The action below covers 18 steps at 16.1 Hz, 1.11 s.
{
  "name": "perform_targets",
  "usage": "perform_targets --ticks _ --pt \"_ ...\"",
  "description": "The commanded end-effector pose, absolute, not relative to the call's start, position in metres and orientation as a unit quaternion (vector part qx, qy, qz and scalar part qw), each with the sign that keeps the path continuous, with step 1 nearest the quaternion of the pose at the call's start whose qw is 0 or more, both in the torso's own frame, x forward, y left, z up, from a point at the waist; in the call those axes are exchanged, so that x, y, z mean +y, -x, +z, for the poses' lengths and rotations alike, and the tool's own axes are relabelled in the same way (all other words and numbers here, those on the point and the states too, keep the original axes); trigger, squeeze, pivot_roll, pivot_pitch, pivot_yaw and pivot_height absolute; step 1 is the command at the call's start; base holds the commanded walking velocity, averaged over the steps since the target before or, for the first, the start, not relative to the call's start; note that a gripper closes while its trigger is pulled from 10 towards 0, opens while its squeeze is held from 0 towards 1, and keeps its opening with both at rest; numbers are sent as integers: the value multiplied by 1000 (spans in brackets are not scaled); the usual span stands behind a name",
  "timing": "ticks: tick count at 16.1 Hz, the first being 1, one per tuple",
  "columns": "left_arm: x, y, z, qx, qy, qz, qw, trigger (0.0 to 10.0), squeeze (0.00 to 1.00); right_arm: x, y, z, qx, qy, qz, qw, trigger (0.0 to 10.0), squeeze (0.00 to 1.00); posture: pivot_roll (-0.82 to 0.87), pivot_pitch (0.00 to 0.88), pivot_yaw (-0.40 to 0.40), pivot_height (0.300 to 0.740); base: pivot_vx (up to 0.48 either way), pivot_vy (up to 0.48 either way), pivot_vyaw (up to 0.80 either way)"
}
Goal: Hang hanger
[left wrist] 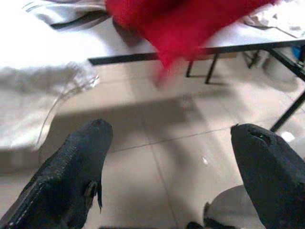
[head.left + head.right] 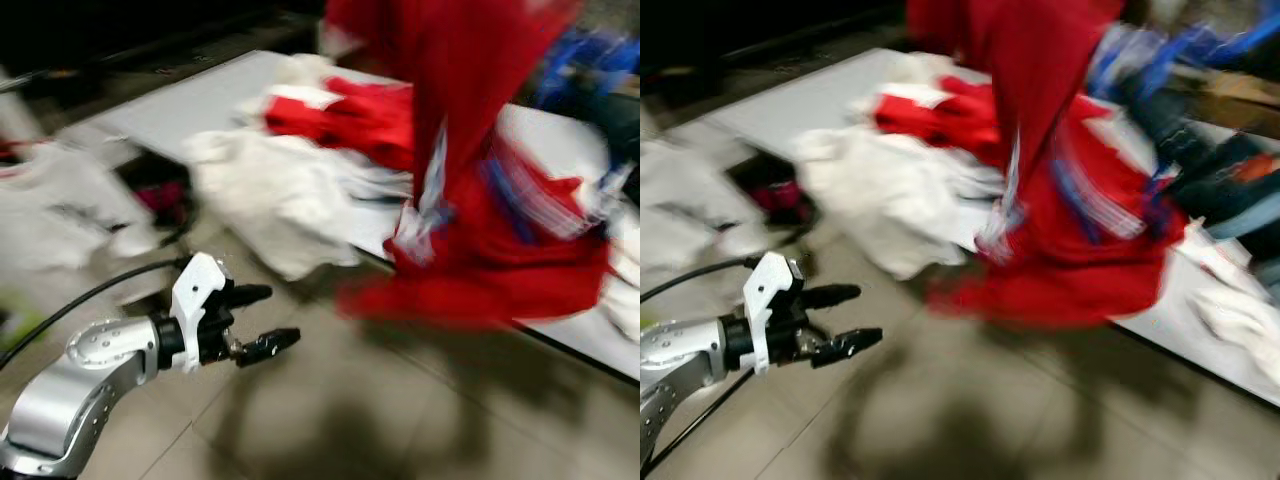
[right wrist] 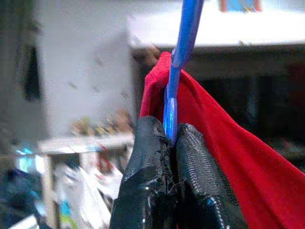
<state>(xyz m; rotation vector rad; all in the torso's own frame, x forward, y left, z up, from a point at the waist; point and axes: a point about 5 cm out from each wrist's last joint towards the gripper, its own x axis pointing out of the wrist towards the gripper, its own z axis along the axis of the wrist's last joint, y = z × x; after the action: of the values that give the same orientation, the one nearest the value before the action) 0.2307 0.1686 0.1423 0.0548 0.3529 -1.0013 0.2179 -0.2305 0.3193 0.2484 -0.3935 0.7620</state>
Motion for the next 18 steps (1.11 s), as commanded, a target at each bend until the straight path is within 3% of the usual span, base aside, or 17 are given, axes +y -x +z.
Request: perform_targets --ticks 1,4,6,10,15,18 --pt "166 -230 146 165 -34 -480 861 10000 1000 -227 -218 316 -181 -127 383 897 10000 0 -167 0 68 740 0 0 788" --pt "168 -225 147 181 -36 -484 855 10000 1000 -193 -212 240 41 -35 450 891 10000 0 -159 0 60 740 0 0 794" --pt "168 -223 146 186 -37 -490 851 10000 1000 -186 -210 210 114 -11 445 888 10000 0 -162 0 62 740 0 0 800" --pt "172 -227 132 196 -37 -489 849 10000 1000 -173 -210 181 147 -30 448 881 10000 0 -163 0 64 740 0 0 800" --pt "213 -251 93 212 -48 -442 870 10000 1000 -157 -238 154 123 -31 355 926 10000 0 -151 0 60 740 0 0 800" --pt "212 -266 104 185 -79 -418 886 10000 1000 -158 -254 131 157 -24 295 942 10000 0 -141 0 59 740 0 0 800"
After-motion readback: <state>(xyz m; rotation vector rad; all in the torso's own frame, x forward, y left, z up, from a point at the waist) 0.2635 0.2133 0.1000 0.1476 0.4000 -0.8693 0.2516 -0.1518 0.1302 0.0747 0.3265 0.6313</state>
